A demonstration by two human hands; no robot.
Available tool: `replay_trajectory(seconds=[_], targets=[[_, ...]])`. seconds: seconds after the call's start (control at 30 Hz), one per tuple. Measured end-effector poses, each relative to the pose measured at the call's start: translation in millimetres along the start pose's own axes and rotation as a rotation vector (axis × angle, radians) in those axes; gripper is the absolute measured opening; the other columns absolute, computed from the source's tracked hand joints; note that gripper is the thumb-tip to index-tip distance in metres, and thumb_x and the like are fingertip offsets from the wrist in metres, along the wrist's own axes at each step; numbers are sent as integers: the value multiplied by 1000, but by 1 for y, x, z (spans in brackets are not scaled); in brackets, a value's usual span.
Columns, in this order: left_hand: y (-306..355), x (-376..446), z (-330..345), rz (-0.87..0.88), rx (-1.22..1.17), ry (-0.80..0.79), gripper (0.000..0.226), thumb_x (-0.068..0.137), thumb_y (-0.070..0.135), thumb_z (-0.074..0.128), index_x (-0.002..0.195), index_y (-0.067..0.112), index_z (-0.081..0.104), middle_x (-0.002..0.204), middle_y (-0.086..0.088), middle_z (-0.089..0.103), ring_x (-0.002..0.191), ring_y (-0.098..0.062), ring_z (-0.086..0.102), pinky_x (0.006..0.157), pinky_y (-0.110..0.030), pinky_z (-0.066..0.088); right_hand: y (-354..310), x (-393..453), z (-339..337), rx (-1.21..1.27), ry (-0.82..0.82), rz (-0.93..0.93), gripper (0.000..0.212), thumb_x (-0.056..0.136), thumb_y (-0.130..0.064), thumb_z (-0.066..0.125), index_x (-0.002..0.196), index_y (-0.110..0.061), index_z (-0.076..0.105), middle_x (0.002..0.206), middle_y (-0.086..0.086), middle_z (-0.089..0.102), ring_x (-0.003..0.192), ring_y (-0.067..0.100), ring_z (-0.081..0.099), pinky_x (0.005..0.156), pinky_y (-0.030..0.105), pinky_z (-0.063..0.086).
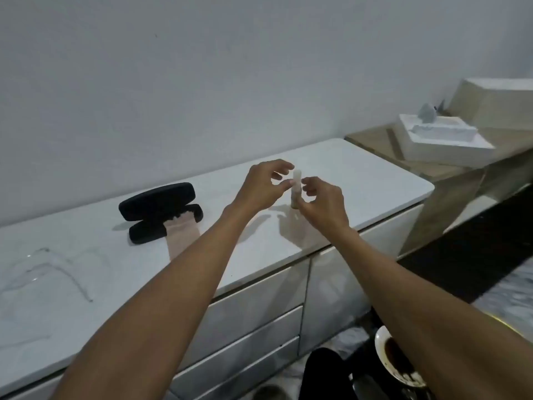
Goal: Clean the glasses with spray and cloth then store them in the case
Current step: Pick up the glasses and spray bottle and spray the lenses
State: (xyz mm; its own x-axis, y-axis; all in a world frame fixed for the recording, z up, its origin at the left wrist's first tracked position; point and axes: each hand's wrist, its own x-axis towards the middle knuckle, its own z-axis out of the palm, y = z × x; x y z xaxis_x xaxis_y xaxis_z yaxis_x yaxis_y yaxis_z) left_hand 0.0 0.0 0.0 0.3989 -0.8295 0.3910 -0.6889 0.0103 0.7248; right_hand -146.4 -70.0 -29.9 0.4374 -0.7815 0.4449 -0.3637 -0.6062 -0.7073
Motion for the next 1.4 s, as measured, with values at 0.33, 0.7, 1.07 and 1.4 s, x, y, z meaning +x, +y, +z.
replay_trajectory(seconds=[0.33,0.7,1.07,1.4], targets=[[7,8,15,-2,-45,65,15,85,10,77,99,13,72,89,-1,78,84,-10,74,83,-30,58,11,0,12,159,-54,111,19,90,-27,72,105,-16,70,85,-2,78,85,14,75,86,41,59],[10,15,14,20,-104,199,17,87,10,75,104,13,78,91,-1,78,86,-11,74,81,-22,58,12,4,17,145,-30,122,22,91,-25,74,110,-15,70,100,3,79,86,18,75,85,42,59],[-21,-17,22,-110,-19,97,20,79,2,83,96,11,78,89,-5,77,77,-13,71,72,-19,56,23,4,17,142,53,98,28,89,-20,73,116,-13,67,104,6,76,91,25,73,86,49,59],[-35,-32,41,-189,9,43,22,79,2,81,99,11,78,86,-2,75,81,-21,71,82,-42,61,25,0,16,65,46,-69,60,96,-15,66,149,-32,44,103,11,73,89,26,70,81,45,59]])
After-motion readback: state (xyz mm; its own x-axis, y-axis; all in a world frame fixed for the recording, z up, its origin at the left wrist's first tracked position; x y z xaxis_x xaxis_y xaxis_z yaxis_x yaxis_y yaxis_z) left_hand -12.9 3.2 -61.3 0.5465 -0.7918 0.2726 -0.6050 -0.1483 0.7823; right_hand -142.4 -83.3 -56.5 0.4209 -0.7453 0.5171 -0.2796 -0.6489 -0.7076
